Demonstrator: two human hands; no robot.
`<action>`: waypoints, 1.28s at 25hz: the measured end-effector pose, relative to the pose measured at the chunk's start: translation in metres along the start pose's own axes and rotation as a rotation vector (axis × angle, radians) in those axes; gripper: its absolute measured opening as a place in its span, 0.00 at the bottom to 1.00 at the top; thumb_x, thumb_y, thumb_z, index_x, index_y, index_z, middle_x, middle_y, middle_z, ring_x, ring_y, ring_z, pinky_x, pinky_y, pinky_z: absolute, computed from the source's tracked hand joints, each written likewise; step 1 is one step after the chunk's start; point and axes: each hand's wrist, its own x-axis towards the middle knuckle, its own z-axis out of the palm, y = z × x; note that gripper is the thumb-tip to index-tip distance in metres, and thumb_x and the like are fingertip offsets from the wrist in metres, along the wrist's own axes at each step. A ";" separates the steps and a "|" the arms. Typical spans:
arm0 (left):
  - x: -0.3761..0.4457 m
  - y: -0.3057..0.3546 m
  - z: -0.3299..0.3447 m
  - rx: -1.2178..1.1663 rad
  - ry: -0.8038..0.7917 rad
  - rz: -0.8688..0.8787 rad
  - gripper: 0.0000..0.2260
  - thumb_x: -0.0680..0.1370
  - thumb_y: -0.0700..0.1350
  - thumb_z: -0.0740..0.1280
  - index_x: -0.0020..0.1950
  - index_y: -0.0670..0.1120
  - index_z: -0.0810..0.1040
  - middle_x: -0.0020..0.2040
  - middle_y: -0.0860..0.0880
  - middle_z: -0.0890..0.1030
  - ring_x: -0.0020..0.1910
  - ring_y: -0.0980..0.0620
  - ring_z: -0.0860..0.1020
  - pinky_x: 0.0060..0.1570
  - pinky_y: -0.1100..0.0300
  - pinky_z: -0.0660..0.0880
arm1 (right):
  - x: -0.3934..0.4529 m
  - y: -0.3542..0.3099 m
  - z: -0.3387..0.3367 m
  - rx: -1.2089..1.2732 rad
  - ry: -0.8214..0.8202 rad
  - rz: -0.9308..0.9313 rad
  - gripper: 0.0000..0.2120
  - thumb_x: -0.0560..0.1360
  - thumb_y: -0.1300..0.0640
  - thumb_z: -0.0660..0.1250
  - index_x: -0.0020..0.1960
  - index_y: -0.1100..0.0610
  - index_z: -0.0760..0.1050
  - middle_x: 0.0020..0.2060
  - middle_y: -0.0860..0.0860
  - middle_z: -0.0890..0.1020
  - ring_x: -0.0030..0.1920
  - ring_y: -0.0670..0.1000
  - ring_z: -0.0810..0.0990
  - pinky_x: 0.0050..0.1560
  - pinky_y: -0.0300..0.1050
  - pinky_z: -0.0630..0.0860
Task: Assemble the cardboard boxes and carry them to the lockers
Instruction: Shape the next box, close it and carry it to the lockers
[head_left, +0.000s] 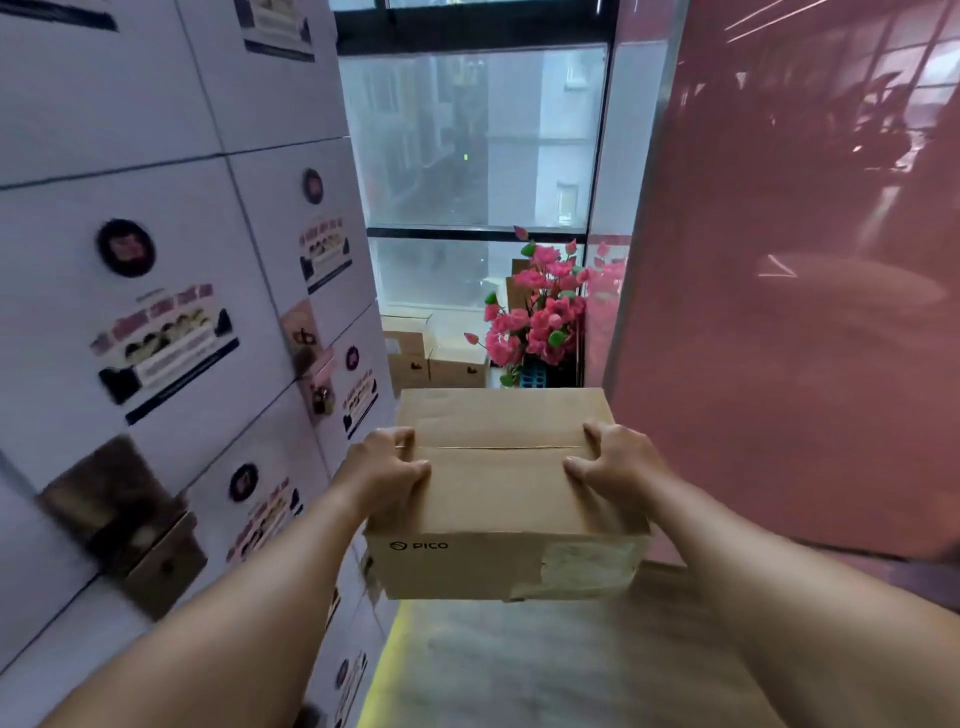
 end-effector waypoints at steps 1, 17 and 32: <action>0.033 0.003 -0.002 0.014 0.000 -0.002 0.30 0.76 0.53 0.72 0.76 0.50 0.69 0.73 0.49 0.73 0.70 0.47 0.72 0.66 0.55 0.69 | 0.032 -0.003 -0.004 0.001 0.000 0.007 0.31 0.75 0.40 0.70 0.73 0.51 0.71 0.66 0.55 0.78 0.64 0.58 0.77 0.63 0.51 0.74; 0.500 0.043 -0.006 -0.067 0.061 -0.161 0.29 0.75 0.46 0.72 0.76 0.47 0.70 0.72 0.47 0.73 0.70 0.46 0.72 0.67 0.56 0.68 | 0.527 -0.048 -0.034 0.072 -0.084 -0.049 0.30 0.74 0.44 0.70 0.72 0.54 0.71 0.66 0.57 0.77 0.64 0.59 0.76 0.63 0.51 0.73; 0.910 -0.009 -0.076 -0.185 0.192 -0.283 0.26 0.73 0.39 0.67 0.71 0.49 0.72 0.68 0.48 0.76 0.64 0.47 0.74 0.56 0.60 0.67 | 0.942 -0.180 -0.008 0.082 -0.140 -0.148 0.37 0.76 0.46 0.72 0.80 0.55 0.63 0.71 0.56 0.74 0.70 0.58 0.73 0.68 0.48 0.70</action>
